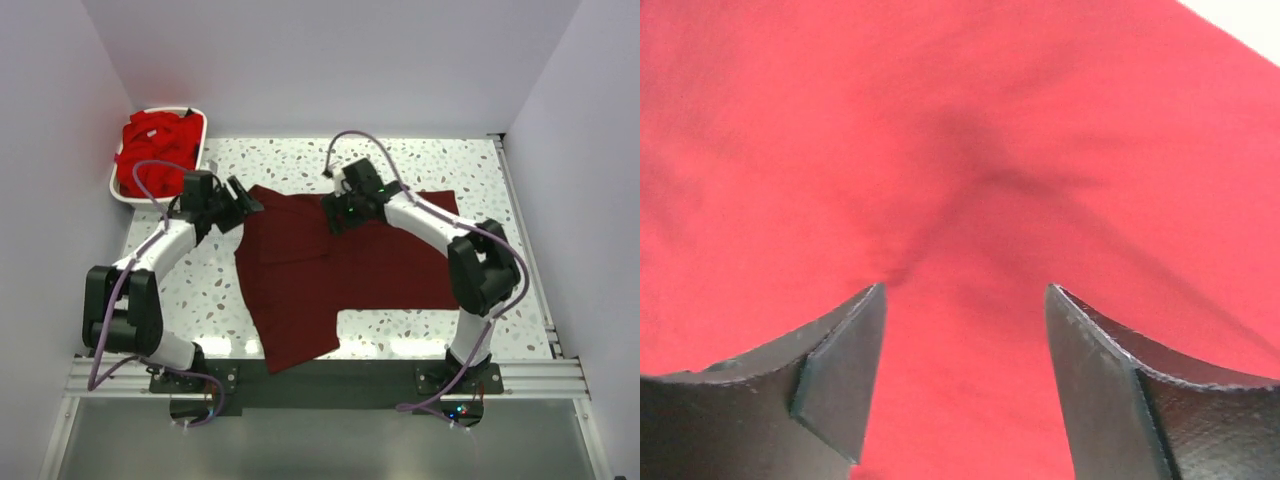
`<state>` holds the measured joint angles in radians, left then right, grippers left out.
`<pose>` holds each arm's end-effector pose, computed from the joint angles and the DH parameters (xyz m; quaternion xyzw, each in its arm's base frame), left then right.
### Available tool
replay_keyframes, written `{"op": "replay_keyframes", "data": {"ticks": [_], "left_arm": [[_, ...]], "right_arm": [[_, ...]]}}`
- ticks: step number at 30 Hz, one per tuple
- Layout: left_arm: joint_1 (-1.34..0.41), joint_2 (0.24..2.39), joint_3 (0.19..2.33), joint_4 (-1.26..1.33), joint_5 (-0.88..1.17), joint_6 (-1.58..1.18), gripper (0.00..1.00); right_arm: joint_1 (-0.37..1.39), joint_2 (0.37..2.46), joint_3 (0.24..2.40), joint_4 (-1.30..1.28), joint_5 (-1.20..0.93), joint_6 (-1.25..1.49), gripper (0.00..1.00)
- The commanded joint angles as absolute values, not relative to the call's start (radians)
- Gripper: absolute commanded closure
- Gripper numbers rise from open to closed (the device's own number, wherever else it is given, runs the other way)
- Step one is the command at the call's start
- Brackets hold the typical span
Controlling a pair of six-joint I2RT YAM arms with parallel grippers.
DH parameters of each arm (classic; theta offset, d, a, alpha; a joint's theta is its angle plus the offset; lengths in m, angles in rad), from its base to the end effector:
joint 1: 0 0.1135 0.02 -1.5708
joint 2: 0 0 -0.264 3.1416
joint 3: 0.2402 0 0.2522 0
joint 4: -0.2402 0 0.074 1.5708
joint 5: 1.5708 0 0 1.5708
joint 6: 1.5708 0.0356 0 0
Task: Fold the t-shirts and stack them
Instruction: Fold the tshirt
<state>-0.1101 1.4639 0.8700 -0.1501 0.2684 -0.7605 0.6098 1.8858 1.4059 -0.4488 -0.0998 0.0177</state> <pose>0.3052 -0.0432 0.2153 -0.2390 0.8771 -0.2790 0.3093 0.3360 0.2390 0.2170 -0.2915 0.9019 0.1423 0.2852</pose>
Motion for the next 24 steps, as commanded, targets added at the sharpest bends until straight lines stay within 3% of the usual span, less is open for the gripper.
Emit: {"op": "replay_keyframes", "data": {"ticks": [1, 10, 24], "left_arm": [[-0.086, 1.549, 1.047, -0.052, 0.173, -0.686, 0.27], [-0.089, 1.942, 1.437, -0.103, 0.131, -0.562, 0.34], [-0.092, 2.033, 1.419, -0.080, 0.153, -0.568, 0.44]], "right_arm": [[0.451, 1.782, 1.440, -0.416, -0.072, 0.121, 0.32], [0.094, 1.831, 1.408, -0.324, -0.069, 0.308, 0.32], [-0.084, 2.017, 1.447, -0.244, -0.084, 0.408, 0.32]]}}
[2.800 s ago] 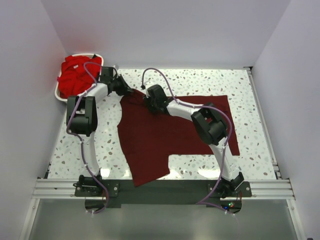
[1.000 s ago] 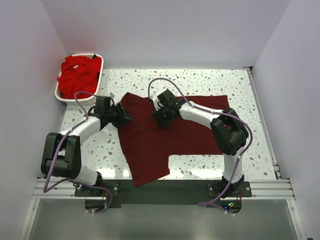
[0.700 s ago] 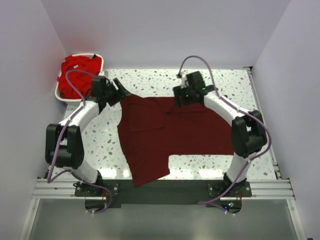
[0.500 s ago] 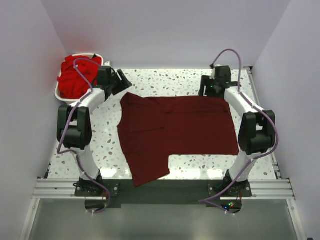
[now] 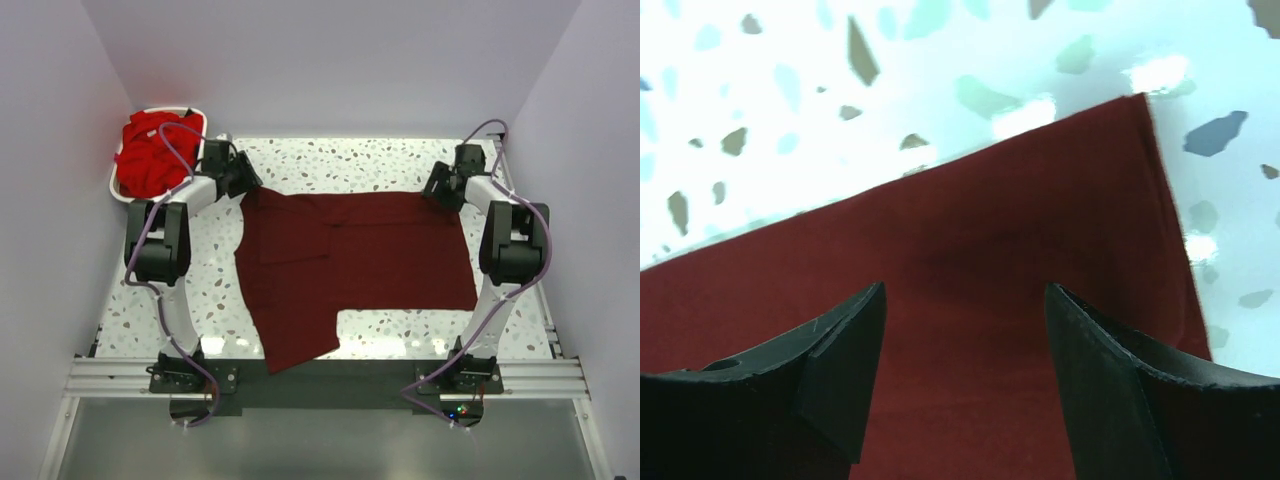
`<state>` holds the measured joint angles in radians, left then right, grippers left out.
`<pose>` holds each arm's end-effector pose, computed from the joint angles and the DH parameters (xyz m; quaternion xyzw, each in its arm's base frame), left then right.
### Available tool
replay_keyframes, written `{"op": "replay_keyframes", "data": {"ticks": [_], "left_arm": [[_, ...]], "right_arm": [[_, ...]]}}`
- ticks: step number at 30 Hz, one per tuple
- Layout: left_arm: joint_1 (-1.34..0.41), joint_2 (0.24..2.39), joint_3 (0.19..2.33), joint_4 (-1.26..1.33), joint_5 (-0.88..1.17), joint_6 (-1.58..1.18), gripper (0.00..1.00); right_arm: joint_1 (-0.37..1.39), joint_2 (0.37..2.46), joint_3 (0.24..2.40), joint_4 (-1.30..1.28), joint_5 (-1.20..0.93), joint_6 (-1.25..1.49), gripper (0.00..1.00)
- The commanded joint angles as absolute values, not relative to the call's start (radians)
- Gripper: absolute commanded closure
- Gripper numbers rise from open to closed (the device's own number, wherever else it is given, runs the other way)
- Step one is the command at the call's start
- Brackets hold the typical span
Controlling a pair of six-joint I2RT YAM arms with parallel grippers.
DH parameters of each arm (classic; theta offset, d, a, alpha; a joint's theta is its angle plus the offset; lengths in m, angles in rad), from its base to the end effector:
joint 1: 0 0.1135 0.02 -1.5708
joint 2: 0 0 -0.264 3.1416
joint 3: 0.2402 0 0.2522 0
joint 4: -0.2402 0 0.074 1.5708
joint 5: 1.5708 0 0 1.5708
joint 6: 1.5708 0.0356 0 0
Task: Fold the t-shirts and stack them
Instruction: Fold the tshirt
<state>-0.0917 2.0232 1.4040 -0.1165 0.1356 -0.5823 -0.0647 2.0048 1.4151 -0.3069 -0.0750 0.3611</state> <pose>0.4484 -0.0461 0.1843 -0.1948 0.8914 -0.1922 0.3614 0.4356 -0.0256 0.1811 0.1871 0.9244 0.0838 0.3217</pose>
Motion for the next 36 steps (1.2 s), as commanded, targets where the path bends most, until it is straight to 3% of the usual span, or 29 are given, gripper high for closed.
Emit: {"op": "replay_keyframes", "data": {"ticks": [1, 15, 36], "left_arm": [[-0.092, 2.034, 1.416, -0.077, 0.156, -0.568, 0.44], [-0.092, 2.063, 1.378, -0.021, 0.189, -0.581, 0.55], [-0.091, 2.083, 1.345, 0.029, 0.195, -0.589, 0.92]], "right_arm": [[-0.092, 2.023, 1.447, -0.233, -0.087, 0.413, 0.32], [-0.124, 2.059, 1.430, -0.189, -0.101, 0.431, 0.34], [-0.133, 2.034, 1.410, -0.064, -0.138, 0.446, 0.39]]}}
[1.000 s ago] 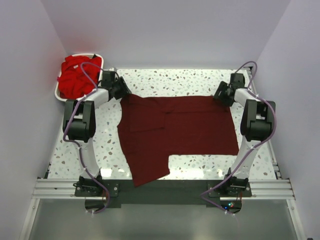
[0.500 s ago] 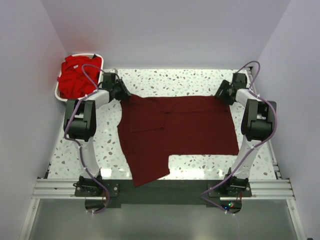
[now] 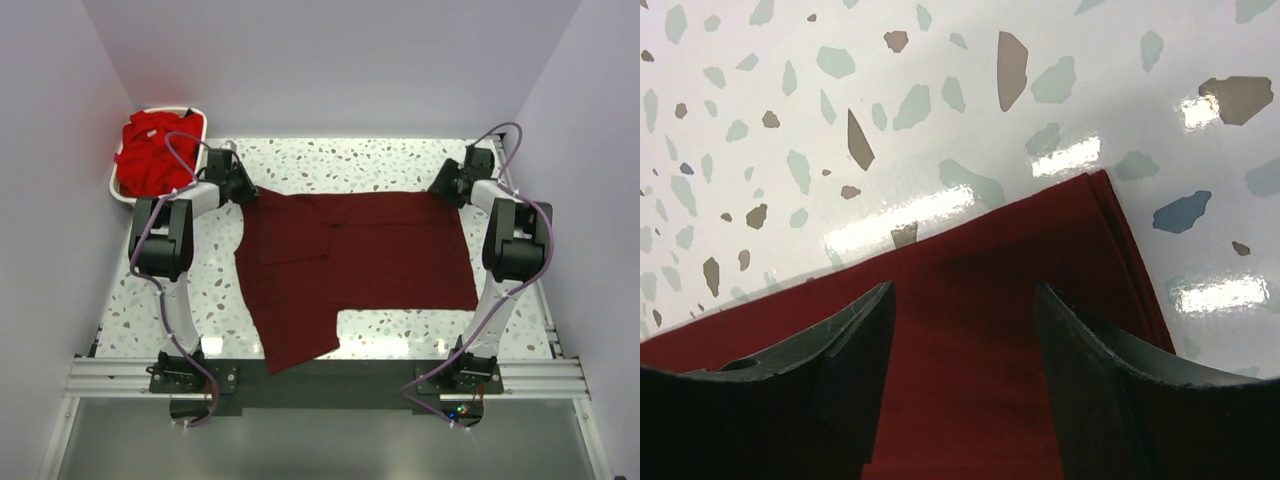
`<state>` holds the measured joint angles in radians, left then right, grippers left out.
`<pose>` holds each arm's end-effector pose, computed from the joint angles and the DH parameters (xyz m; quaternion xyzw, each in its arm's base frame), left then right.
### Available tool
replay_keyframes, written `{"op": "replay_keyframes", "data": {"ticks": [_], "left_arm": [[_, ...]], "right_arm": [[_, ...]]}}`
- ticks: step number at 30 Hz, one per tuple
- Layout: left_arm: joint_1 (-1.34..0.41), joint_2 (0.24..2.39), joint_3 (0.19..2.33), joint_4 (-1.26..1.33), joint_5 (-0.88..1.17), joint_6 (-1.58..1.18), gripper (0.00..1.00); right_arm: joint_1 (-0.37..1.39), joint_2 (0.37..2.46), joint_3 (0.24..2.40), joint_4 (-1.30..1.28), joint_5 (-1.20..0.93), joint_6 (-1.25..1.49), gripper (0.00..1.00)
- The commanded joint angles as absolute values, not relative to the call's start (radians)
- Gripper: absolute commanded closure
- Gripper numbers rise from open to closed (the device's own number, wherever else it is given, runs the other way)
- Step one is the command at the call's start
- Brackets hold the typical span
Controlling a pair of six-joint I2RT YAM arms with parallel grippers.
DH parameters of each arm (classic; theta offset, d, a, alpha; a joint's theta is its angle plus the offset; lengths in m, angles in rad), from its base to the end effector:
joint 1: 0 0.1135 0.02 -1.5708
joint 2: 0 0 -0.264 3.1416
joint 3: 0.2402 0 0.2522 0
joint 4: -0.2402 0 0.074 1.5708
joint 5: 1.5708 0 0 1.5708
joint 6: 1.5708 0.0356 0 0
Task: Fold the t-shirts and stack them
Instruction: Fold the tshirt
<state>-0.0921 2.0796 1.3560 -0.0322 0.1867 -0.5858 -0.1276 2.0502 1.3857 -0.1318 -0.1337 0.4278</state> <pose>0.4487 -0.0481 0.1521 -0.1875 0.8954 -0.2119 0.3437 0.4450 -0.0523 0.1658 0.2290 0.8954 0.1175 0.3633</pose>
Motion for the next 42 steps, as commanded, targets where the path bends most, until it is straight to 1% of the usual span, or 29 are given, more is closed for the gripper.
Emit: {"op": "replay_keyframes", "data": {"ticks": [1, 5, 9, 11, 13, 16, 22, 25, 32, 35, 37, 41, 42], "left_arm": [[-0.091, 2.079, 1.342, 0.031, 0.195, -0.589, 0.94], [-0.078, 2.065, 1.328, 0.025, 0.193, -0.589, 1.00], [-0.068, 2.023, 1.304, 0.015, 0.181, -0.597, 1.00], [-0.064, 2.010, 1.298, 0.002, 0.176, -0.600, 1.00], [-0.064, 1.987, 1.293, -0.070, 0.170, -0.606, 1.00], [-0.064, 1.944, 1.244, -0.064, 0.140, -0.614, 1.00], [-0.049, 1.908, 1.230, -0.118, 0.084, -0.621, 1.00], [-0.049, 1.875, 1.200, -0.100, 0.069, -0.614, 1.00], [-0.049, 1.922, 1.206, -0.120, 0.101, -0.604, 1.00], [-0.049, 1.948, 1.213, -0.115, 0.103, -0.606, 0.97], [-0.049, 1.950, 1.218, -0.121, 0.100, -0.603, 0.93], [-0.049, 1.899, 1.215, -0.147, 0.066, -0.592, 0.88], [-0.051, 1.884, 1.216, -0.155, 0.048, -0.591, 0.83]], "right_arm": [[-0.136, 2.051, 1.416, -0.071, -0.130, 0.451, 0.39], [-0.153, 2.095, 1.442, -0.083, -0.124, 0.483, 0.42], [-0.173, 2.114, 1.448, -0.098, -0.115, 0.497, 0.45], [-0.176, 2.118, 1.448, -0.104, -0.101, 0.500, 0.45], [-0.183, 2.120, 1.450, -0.109, -0.098, 0.503, 0.45], [-0.189, 2.128, 1.456, -0.118, -0.098, 0.505, 0.45], [-0.190, 2.154, 1.482, -0.144, -0.080, 0.491, 0.44], [-0.190, 2.163, 1.491, -0.152, -0.080, 0.479, 0.44], [-0.190, 2.165, 1.517, -0.172, -0.092, 0.466, 0.43], [-0.190, 2.151, 1.520, -0.175, -0.097, 0.457, 0.42], [-0.190, 2.134, 1.519, -0.192, -0.098, 0.448, 0.40], [-0.190, 2.062, 1.493, -0.207, -0.094, 0.433, 0.39], [-0.192, 2.028, 1.485, -0.210, -0.094, 0.434, 0.39]]}}
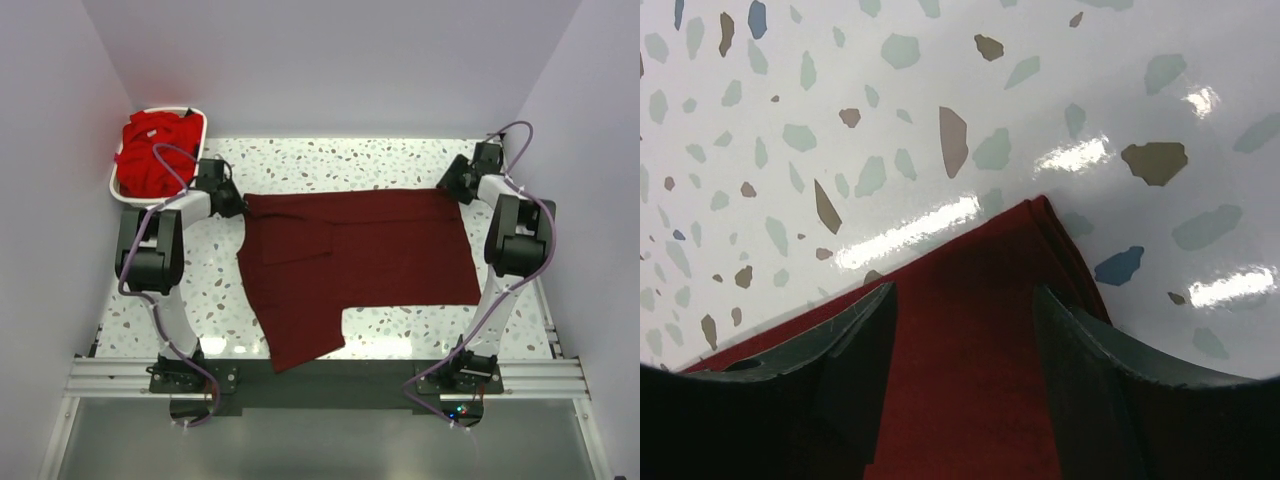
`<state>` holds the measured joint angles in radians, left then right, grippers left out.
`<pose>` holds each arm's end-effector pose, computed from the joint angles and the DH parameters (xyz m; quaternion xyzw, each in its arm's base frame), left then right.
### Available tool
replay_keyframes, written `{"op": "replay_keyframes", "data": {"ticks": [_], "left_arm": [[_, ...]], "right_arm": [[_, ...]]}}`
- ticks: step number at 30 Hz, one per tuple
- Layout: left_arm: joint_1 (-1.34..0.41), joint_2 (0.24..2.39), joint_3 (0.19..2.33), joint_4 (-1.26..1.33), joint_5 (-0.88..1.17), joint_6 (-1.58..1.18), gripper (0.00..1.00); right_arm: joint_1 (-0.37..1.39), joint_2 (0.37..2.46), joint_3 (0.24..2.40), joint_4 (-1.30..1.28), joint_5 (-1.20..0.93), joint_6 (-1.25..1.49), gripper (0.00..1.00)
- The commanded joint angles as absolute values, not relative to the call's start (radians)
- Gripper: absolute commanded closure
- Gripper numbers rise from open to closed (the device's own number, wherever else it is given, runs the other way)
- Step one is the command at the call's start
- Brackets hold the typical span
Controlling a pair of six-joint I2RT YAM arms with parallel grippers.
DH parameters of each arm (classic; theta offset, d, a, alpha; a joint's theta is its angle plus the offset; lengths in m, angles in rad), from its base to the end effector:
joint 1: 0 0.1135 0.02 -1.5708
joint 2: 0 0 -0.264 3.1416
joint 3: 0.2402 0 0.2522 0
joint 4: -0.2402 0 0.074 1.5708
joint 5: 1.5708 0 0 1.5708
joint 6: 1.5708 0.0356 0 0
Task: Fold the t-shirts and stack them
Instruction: Fold the tshirt
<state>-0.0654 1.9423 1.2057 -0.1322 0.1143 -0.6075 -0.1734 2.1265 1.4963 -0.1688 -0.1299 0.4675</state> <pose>0.4071 -0.0307 0.1559 -0.2321 0.9085 -0.1640 0.3063 0.4625 -0.0763 0.1636 0.2680 0.8851 0.1145 0.3627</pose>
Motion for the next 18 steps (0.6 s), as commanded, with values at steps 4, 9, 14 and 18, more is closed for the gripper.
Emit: {"op": "replay_keyframes", "data": {"ticks": [4, 9, 14, 18], "left_arm": [[-0.052, 1.780, 1.204, -0.195, 0.018, -0.569, 0.75], [-0.058, 1.639, 1.154, -0.221, 0.003, -0.542, 0.68], [-0.071, 1.511, 1.059, -0.244, 0.008, -0.519, 0.66], [-0.086, 1.390, 0.997, -0.285, 0.038, -0.506, 0.65]], "right_arm": [[-0.192, 1.964, 1.441, -0.238, -0.081, 0.445, 0.40], [-0.192, 1.899, 1.378, -0.232, -0.101, 0.465, 0.49], [-0.198, 1.891, 1.310, -0.222, -0.094, 0.477, 0.61], [-0.219, 1.888, 1.253, -0.195, -0.089, 0.482, 0.68]]}}
